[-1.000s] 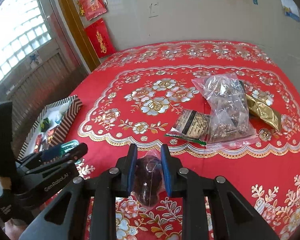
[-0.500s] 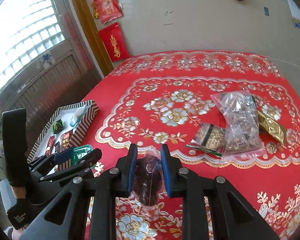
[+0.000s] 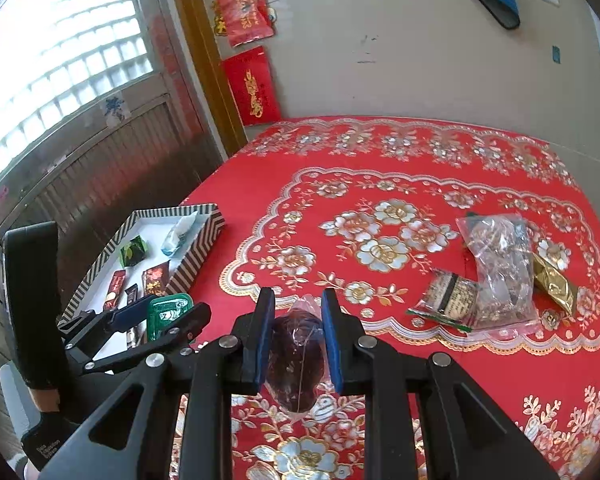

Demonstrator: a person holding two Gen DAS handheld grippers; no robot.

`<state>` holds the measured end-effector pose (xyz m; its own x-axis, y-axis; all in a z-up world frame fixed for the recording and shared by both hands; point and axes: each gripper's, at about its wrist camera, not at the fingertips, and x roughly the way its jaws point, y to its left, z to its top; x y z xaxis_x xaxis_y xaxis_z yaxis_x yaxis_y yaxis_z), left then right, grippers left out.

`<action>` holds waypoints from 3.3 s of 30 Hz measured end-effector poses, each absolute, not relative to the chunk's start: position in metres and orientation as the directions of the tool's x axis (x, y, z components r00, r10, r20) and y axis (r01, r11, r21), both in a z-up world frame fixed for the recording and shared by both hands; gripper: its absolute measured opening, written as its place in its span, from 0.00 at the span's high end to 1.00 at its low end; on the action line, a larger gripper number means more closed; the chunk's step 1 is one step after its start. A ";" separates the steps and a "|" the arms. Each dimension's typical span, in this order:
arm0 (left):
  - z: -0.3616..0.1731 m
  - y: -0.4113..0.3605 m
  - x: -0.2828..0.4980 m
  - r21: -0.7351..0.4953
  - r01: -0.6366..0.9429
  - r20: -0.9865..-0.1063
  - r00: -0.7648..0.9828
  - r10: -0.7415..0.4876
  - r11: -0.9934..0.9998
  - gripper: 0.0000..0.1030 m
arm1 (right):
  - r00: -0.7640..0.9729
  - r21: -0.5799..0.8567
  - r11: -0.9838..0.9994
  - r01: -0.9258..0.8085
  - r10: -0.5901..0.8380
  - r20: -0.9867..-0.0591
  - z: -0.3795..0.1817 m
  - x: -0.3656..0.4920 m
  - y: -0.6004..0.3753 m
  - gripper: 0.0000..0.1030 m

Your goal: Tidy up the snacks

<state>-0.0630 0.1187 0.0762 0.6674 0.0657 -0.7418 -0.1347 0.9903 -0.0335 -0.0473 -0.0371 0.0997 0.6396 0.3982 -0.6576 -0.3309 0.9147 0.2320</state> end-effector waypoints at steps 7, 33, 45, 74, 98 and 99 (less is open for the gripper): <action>0.082 0.139 -0.071 -0.040 -0.160 -0.732 0.677 0.080 0.986 0.44 | 0.632 0.219 0.905 -0.365 0.414 -0.655 0.106 -0.049 -0.013 0.78; 0.087 0.253 -0.097 -0.059 -0.354 -0.722 0.661 0.205 0.933 0.44 | 0.559 0.152 0.812 -0.563 0.510 -0.654 0.125 -0.057 0.101 0.78; 0.073 0.297 -0.110 -0.051 -0.436 -0.736 0.624 0.261 0.899 0.44 | 0.504 0.130 0.761 -0.635 0.536 -0.677 0.116 -0.061 0.150 0.78; 0.035 0.304 -0.098 -0.002 -0.468 -0.773 0.561 0.296 0.883 0.19 | 0.320 0.405 0.709 -0.578 0.653 -0.686 0.053 -0.024 0.153 0.68; 0.077 0.238 -0.097 -0.042 -0.336 -0.706 0.677 0.211 0.941 0.08 | 0.410 0.444 0.781 -0.440 0.614 -0.674 0.058 -0.033 0.050 0.45; 0.078 0.229 -0.094 -0.048 -0.314 -0.709 0.679 0.189 0.948 0.08 | 0.424 0.429 0.800 -0.420 0.591 -0.687 0.059 -0.032 0.036 0.44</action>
